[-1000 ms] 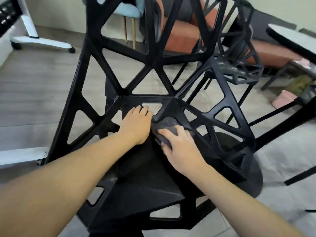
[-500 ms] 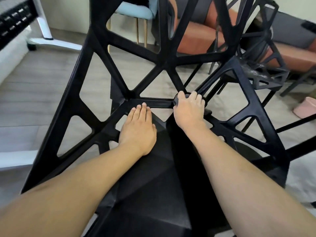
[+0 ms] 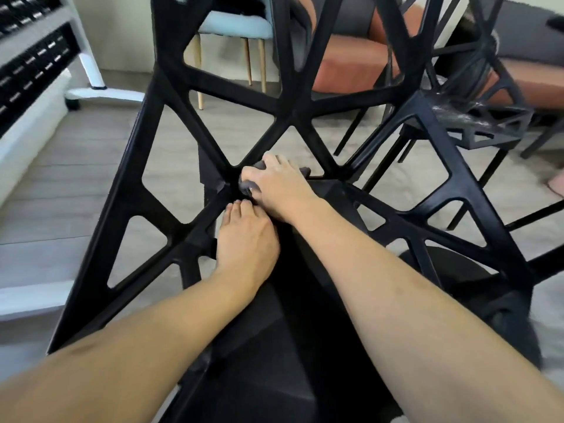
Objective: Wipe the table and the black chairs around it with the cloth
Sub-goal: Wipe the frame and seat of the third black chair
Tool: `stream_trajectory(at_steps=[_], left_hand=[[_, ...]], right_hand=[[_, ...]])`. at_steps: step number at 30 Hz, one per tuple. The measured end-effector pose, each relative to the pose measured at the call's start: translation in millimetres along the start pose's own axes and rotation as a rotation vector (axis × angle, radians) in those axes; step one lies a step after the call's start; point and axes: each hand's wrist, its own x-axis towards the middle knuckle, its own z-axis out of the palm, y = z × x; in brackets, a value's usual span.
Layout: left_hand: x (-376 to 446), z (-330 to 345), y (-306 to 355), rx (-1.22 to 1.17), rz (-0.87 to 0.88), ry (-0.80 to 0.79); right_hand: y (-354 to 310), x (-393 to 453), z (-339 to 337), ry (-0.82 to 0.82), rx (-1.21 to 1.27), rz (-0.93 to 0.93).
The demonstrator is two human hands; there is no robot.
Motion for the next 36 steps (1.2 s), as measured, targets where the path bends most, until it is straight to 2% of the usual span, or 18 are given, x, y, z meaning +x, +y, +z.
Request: stream_trajectory(at_steps=[3,8,12,13,16,18,20,22,24,27,31,34,36], left_hand=[[0.5,1.2,-1.1,0.001,0.002,0.014],[-0.5,-3.9,3.9,-0.009,-0.034,0.011],[-3.1,-10.4,7.0,0.002,-0.016,0.020],[-3.0,-11.0,6.1,0.001,-0.013,0.021],[-2.0,-11.1,4.2,-0.006,-0.007,0.030],[-2.7,-10.6,3.0,0.006,0.022,0.007],[-0.3,-7.3,1.1,0.019,0.070,-0.007],[3.3,-0.2,-1.4,-0.027,0.159,0.026],[8.9,8.1,-1.3,-0.074,0.279,0.067],[18.1,13.0,-3.9,-0.095,0.361,0.029],[19.8,10.2,-3.0,-0.089,0.445,-0.160],[19.1,5.3,0.5,-0.060,0.478,-0.226],[17.3,4.6,3.2,-0.050,0.459,-0.241]], right_hand=[[27.6,-14.1,-0.3,0.018,-0.095,0.040],[110.1,-66.5,-6.4,0.091,-0.298,0.296],[84.7,-51.5,-2.9,0.075,-0.213,0.436],[70.3,-50.1,-2.1,0.076,-0.171,0.432],[26.6,-73.5,8.6,0.099,-0.081,0.246],[28.1,-84.0,7.7,0.093,-0.060,0.141],[53.7,-77.0,1.6,0.128,-0.101,0.191],[78.5,-71.1,-4.6,0.122,-0.128,0.403],[77.5,-83.8,-5.1,0.125,-0.133,0.495],[48.3,-128.4,-7.5,0.161,-0.101,0.389],[48.6,-181.6,-34.7,0.049,-0.042,0.280],[73.7,-191.4,-58.0,0.094,-0.253,0.231],[100.3,-200.3,-71.1,0.106,-0.345,0.268]])
